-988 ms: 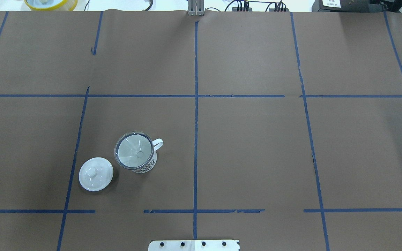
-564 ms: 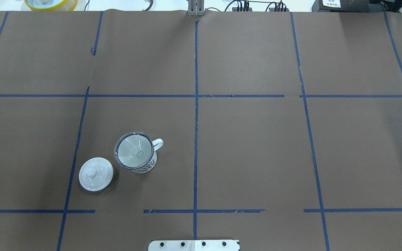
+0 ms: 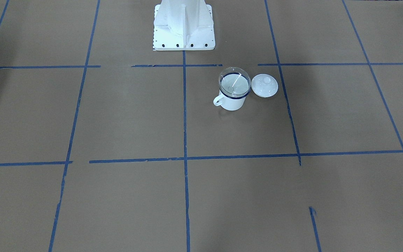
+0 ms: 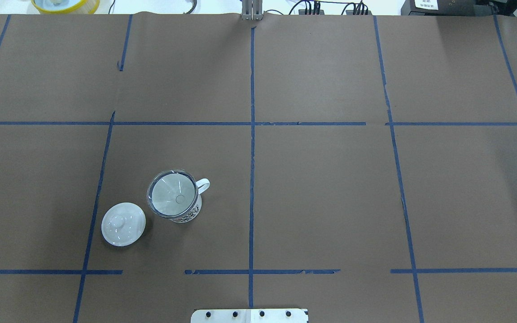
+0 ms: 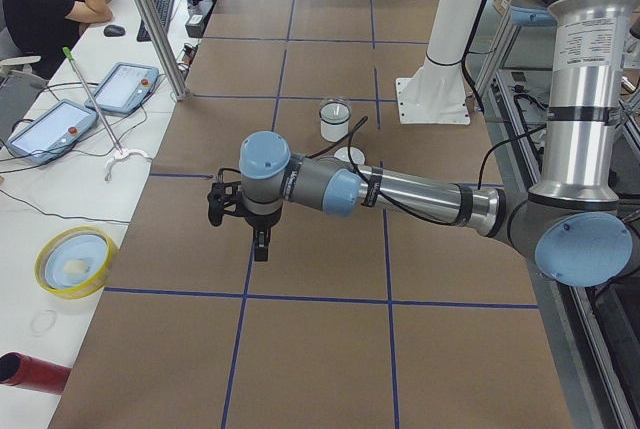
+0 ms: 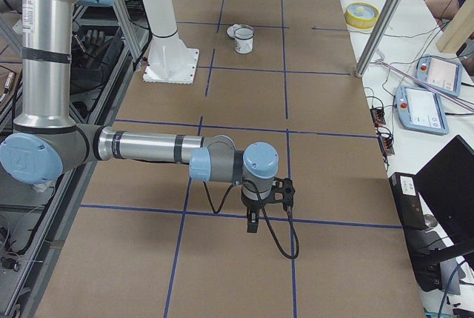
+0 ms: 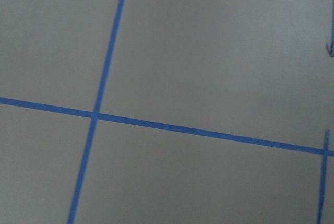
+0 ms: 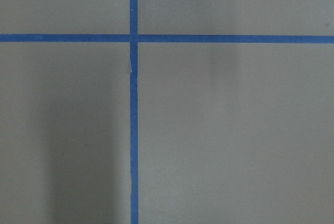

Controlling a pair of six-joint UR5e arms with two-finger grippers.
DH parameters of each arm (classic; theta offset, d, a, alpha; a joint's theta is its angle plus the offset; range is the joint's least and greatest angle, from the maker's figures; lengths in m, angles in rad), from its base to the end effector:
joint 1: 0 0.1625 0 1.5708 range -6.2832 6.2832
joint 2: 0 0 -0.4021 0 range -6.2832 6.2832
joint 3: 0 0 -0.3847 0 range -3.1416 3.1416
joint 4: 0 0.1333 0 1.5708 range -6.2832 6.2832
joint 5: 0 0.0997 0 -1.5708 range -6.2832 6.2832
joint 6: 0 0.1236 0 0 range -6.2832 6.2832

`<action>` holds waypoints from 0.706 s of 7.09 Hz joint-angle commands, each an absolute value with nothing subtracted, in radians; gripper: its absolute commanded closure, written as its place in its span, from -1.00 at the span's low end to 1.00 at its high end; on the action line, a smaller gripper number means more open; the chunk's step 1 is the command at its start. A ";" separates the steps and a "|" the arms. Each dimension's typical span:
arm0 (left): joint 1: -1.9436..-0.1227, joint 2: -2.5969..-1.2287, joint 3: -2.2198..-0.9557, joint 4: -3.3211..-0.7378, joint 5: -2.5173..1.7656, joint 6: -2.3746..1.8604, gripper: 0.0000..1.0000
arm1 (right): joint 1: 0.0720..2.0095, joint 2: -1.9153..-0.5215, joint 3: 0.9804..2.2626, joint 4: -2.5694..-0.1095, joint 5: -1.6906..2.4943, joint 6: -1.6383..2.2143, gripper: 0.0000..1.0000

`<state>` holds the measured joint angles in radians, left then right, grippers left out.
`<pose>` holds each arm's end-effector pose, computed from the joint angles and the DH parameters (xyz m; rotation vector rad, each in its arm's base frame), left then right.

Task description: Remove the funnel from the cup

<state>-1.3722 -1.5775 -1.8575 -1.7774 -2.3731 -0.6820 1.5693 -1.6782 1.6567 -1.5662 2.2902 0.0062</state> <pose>0.0550 -0.4986 0.4809 0.0930 0.9126 -0.2487 0.0512 -0.4397 0.6652 -0.0189 -0.7193 0.0106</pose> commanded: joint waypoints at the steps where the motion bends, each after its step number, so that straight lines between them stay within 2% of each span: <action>1: -1.275 -1.683 -1.934 -1.795 -2.359 -1.030 -0.97 | 1.569 -1.678 1.657 -1.566 2.290 0.006 -1.00; 4: -1.040 -1.842 -1.960 -1.734 -2.341 -1.401 -0.98 | 1.569 -1.678 1.657 -1.566 2.290 0.006 -1.00; 5: -0.967 -1.939 -1.962 -1.592 -2.292 -1.434 -0.97 | 1.569 -1.678 1.657 -1.566 2.290 0.006 -1.00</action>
<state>-1.0639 -1.8443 -1.9556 -1.7132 -2.3348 -1.3438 1.5693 -1.6782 1.6567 -1.5662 2.2902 0.0061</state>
